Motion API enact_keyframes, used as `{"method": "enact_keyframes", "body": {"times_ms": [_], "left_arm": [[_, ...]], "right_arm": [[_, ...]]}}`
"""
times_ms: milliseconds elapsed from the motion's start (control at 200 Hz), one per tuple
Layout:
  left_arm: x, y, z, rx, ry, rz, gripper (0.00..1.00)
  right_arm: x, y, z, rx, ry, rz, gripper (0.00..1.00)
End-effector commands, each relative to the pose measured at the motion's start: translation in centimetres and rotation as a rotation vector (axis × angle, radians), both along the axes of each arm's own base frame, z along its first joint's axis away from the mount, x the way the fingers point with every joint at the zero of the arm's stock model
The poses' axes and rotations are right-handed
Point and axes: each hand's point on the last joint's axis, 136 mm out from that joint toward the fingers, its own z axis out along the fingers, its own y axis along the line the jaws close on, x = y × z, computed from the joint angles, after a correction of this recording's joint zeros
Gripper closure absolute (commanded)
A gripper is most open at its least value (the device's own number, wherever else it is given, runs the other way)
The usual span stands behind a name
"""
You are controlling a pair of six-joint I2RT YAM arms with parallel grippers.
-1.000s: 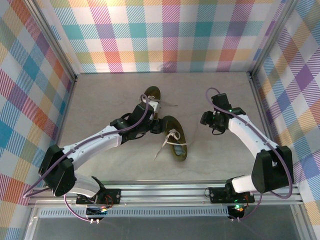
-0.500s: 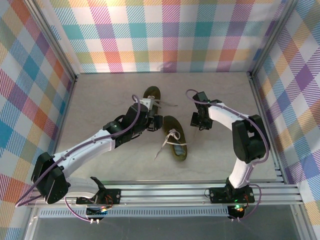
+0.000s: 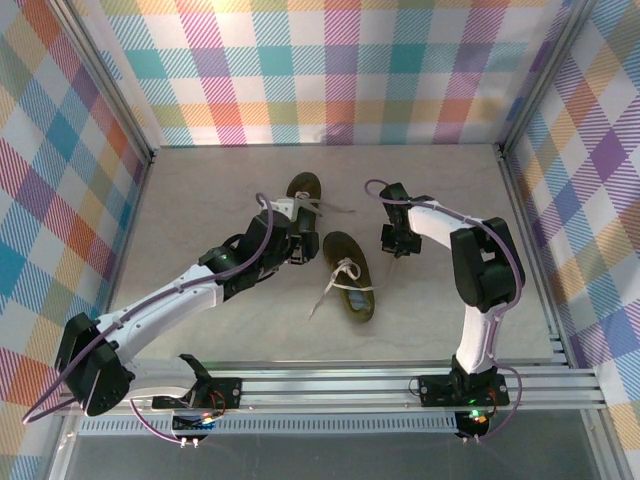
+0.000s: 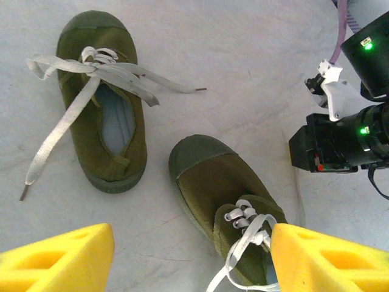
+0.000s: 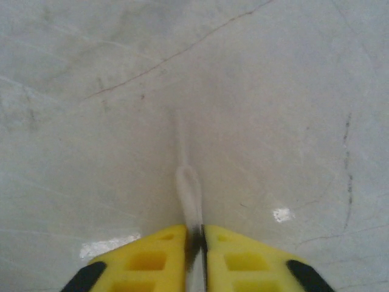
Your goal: Tie the shoes
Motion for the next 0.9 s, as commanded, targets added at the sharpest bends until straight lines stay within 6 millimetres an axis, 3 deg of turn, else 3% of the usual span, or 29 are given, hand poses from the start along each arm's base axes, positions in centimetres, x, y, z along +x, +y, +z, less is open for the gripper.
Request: {"method": "enact_keyframes", "body": {"times_ms": [0,145,240,455,690,895], "left_arm": [[-0.3,1.6,1.2,-0.016,-0.037,0.054,0.32],[-1.4,3.0,1.9,-0.032,-0.047,0.076,0.32],[-1.9,3.6,2.3,-0.037,-0.057,0.084,0.32],[-2.3,4.8,3.0,-0.039,-0.077,0.115,0.32],[-3.2,6.5,3.4,-0.082,-0.109,0.166,0.32],[-3.7,6.9,2.9,-0.068,-0.096,0.166,0.32]], "right_arm": [[1.6,-0.4,1.0,-0.019,-0.052,0.013,1.0],[3.7,0.3,3.1,-0.004,-0.149,0.043,1.0],[5.1,1.9,4.8,0.016,-0.233,0.113,1.0],[6.8,8.7,8.0,0.052,-0.386,0.387,1.0],[3.9,16.4,10.8,0.269,-0.471,0.673,1.0],[-0.2,19.7,10.3,0.42,-0.419,0.879,1.0]]}}
